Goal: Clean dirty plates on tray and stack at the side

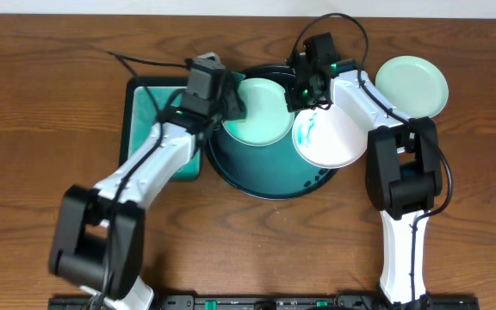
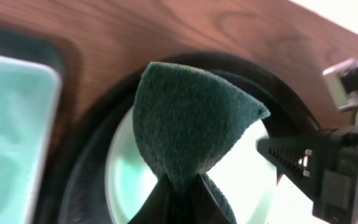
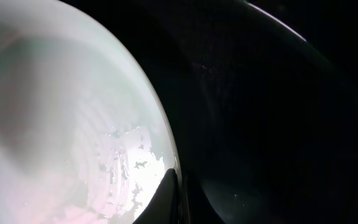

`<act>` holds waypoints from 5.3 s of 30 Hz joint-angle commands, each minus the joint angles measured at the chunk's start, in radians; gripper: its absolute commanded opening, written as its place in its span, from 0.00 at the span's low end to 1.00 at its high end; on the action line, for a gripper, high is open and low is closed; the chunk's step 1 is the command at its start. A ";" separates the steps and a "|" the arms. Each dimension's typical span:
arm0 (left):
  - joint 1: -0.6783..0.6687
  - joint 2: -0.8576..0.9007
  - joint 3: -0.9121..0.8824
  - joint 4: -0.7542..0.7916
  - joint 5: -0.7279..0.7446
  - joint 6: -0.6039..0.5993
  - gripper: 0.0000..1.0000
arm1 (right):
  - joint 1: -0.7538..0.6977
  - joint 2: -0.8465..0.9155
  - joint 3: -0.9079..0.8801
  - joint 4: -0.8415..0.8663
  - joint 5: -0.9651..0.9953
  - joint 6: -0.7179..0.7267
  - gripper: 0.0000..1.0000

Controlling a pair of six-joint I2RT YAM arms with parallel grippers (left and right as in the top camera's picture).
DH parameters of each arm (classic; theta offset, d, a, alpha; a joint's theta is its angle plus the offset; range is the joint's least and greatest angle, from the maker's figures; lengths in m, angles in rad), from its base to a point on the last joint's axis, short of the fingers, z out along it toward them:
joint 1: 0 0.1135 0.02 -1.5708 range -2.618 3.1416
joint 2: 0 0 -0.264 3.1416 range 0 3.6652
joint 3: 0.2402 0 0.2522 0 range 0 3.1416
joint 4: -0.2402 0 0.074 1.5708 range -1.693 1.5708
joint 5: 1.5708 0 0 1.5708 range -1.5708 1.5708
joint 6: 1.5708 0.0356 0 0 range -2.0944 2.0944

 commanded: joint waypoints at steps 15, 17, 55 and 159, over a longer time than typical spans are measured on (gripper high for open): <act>-0.032 0.266 0.000 0.220 -0.096 0.095 0.07 | 0.014 0.010 0.004 -0.017 0.003 0.009 0.01; -0.031 0.265 0.000 0.203 -0.206 0.150 0.07 | 0.014 0.010 0.004 -0.019 0.006 0.009 0.01; -0.010 0.241 0.000 0.166 -0.171 0.160 0.08 | 0.014 0.010 0.004 -0.036 0.006 0.009 0.01; 0.428 -0.095 0.002 -0.369 -0.132 0.152 0.79 | 0.428 -0.327 0.005 0.092 1.037 -0.520 0.01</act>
